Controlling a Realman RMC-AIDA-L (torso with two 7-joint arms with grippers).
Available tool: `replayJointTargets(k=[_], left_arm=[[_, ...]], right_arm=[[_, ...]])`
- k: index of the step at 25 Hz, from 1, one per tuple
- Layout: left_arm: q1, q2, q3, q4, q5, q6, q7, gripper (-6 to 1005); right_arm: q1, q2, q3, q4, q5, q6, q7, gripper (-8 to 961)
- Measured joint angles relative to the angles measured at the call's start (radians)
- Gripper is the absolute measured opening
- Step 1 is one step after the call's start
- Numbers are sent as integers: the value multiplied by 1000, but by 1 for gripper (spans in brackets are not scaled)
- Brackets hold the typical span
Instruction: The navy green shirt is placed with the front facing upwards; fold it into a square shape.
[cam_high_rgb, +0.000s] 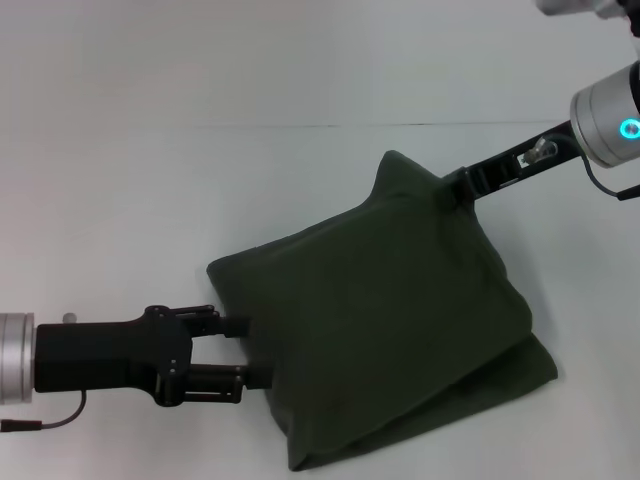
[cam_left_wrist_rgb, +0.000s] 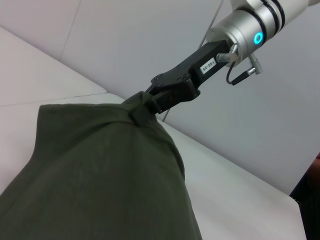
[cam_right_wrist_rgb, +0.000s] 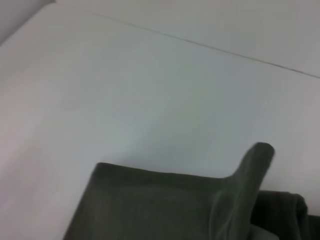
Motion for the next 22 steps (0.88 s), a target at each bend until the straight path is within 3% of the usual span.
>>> replayJointTargets(k=[7,13,22], left_arm=[[3,1,0,-4,0,0,1,839],[5,4,0,-12,0,0,2,838],[4,4,0,-11,0,0,1,838]], right_arm=[[3,27,-28,56,-75,69,3,107],[8,29,-71,134,-107,154,12,140],[3,30,-113,141,-165,180,58,189]])
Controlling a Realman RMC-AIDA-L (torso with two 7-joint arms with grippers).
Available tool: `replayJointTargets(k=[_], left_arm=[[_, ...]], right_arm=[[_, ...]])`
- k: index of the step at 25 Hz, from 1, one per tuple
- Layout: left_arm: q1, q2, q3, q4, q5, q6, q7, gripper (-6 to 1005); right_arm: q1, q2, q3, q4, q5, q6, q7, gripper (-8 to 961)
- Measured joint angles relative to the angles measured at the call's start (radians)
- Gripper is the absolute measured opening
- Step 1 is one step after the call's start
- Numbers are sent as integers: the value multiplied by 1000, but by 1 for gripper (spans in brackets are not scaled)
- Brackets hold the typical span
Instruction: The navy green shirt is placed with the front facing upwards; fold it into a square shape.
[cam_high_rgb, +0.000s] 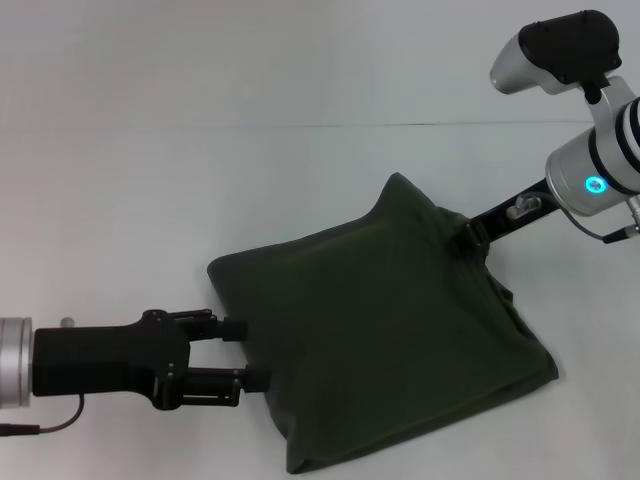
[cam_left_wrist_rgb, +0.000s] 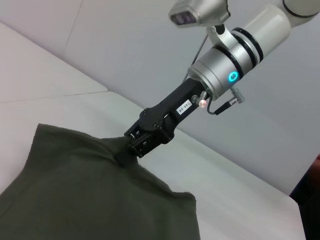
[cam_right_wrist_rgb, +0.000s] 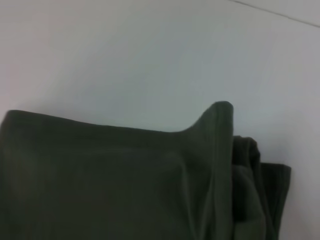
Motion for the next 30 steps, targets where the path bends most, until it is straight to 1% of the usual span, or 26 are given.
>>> replayJointTargets(k=[4,7,8,10,12,14,15,18,20,21,22,25,28,30], left_arm=[[0,0,-14,0,-6,0,0,838],[0,3,-63,2,-8,24,-2,839],[0,3,-63,2,-8,24,-2,839],[0,6,-105,2,-8,57,0,839],[0,12,-155,2,-9,90,2,839],[1,26,-210,2,-9,127,2,839],[2,33,-220,2,-7,142,2,839],[3,72,-226,-4,17,201,-10,838],[0,99,-222,-8,50,234,-27,838],[-1,112,-224,-9,67,243,-37,838],[-1,123,-227,-9,80,248,-47,838],[4,147,-239,-9,88,258,-62,838],[6,160,-255,-10,102,266,-69,838],[5,166,-258,-8,132,268,-72,839]], right_arm=[[-4,0,7,-20,6,1,-1,211],[-15,0,13,-63,32,-14,-5,337],[-22,0,15,-87,47,-25,-6,378],[-34,-3,26,-139,81,-55,-10,462],[-42,-9,47,-193,116,-100,-21,676],[-42,-15,75,-233,139,-156,-43,751],[-40,-18,90,-247,147,-185,-55,789],[-13,-32,114,-259,152,-295,-98,902],[9,-38,113,-258,149,-373,-131,910],[20,-38,111,-256,147,-417,-148,914],[32,-34,109,-256,143,-457,-162,918],[60,-17,86,-246,140,-555,-190,930],[79,0,20,-202,152,-592,-199,942],[96,4,-48,-131,186,-585,-200,945]])
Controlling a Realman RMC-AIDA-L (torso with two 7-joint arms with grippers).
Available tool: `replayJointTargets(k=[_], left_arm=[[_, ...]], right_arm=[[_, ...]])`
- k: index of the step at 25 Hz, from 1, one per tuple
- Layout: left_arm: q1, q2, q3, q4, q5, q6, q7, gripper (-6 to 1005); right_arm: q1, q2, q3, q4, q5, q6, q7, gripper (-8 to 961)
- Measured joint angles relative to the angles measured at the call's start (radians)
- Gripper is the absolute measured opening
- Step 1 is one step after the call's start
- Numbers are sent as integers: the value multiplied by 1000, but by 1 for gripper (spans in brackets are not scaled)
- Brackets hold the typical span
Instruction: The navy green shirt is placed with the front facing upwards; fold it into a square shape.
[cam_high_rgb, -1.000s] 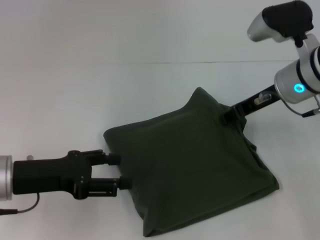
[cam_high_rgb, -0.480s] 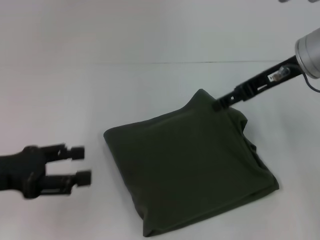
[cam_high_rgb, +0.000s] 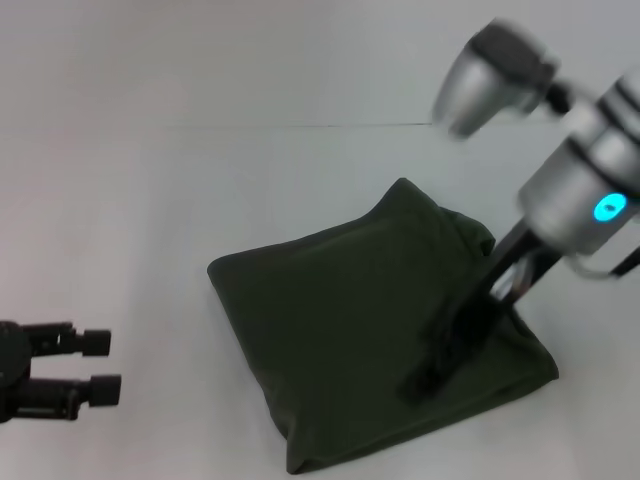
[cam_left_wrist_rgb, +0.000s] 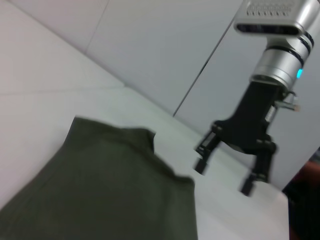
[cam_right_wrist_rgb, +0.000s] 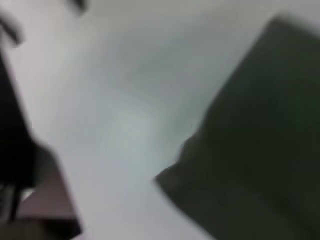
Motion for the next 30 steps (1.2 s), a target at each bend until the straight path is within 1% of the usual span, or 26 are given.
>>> replayJointTargets(k=[1,4,7,10,14,21,25,30], left_arm=[[0,0,0,0,0,0,0,839],[-11,6,-1,4,97,6,-5,839],[-16,7,-1,5,139,8,-5,838],[-17,7,-2,5,151,7,-6,838],[-16,7,-3,5,152,3,-4,838],[-24,7,-5,5,153,1,-1,839],[-26,6,-5,5,153,0,-2,839],[-24,1,-5,2,151,-4,0,838]], right_arm=[[11,2,-36,42,21,10,-1,944],[42,4,-126,161,93,63,-12,941],[79,6,-171,264,154,112,-28,941],[117,11,-215,345,187,148,-37,941],[134,15,-279,402,237,190,-47,941],[135,18,-372,473,358,245,-76,942],[124,21,-407,490,404,290,-79,942],[107,24,-508,501,481,387,-79,942]])
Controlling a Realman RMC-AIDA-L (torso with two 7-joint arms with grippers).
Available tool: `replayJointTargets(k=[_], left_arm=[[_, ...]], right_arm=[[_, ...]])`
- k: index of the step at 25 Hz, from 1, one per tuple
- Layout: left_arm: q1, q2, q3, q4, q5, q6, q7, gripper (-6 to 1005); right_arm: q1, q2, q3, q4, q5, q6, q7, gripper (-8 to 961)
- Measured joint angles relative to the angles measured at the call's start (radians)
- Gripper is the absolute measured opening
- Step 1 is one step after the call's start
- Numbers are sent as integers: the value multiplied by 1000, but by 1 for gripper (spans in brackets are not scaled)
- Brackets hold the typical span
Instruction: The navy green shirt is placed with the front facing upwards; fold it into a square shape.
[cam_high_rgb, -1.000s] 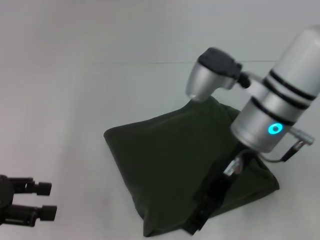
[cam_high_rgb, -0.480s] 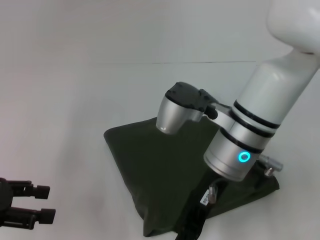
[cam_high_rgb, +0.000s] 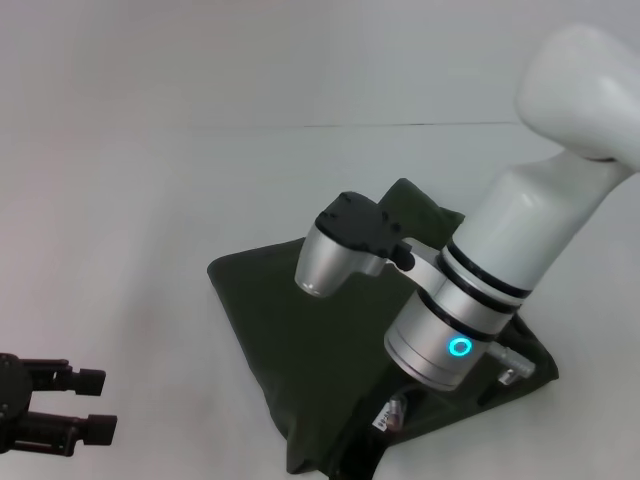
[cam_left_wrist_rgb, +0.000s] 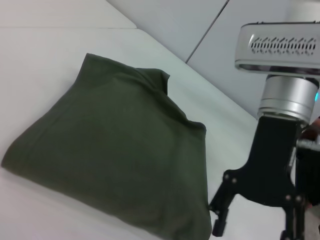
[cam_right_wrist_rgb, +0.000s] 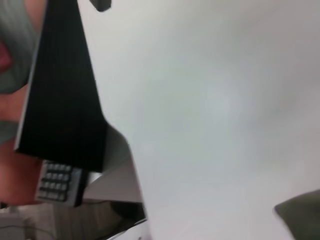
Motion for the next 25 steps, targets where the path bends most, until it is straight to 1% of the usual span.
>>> replayJointTargets(k=[8,16,22,25], left_arm=[[4,-4,-2,-5,-3,-9,3,838],[7,-11,-1,-5,-3,-11,4,839],[4,-16,-1,-5,-1,-20,7,839],[3,-17,-1,-5,-3,-22,8,839]], right_arm=[[-1,2,-15,-4,49,116,8,941],[6,3,-17,-9,71,280,44,942],[8,5,-19,-13,166,403,21,941],[11,3,-19,-14,199,426,1,941]])
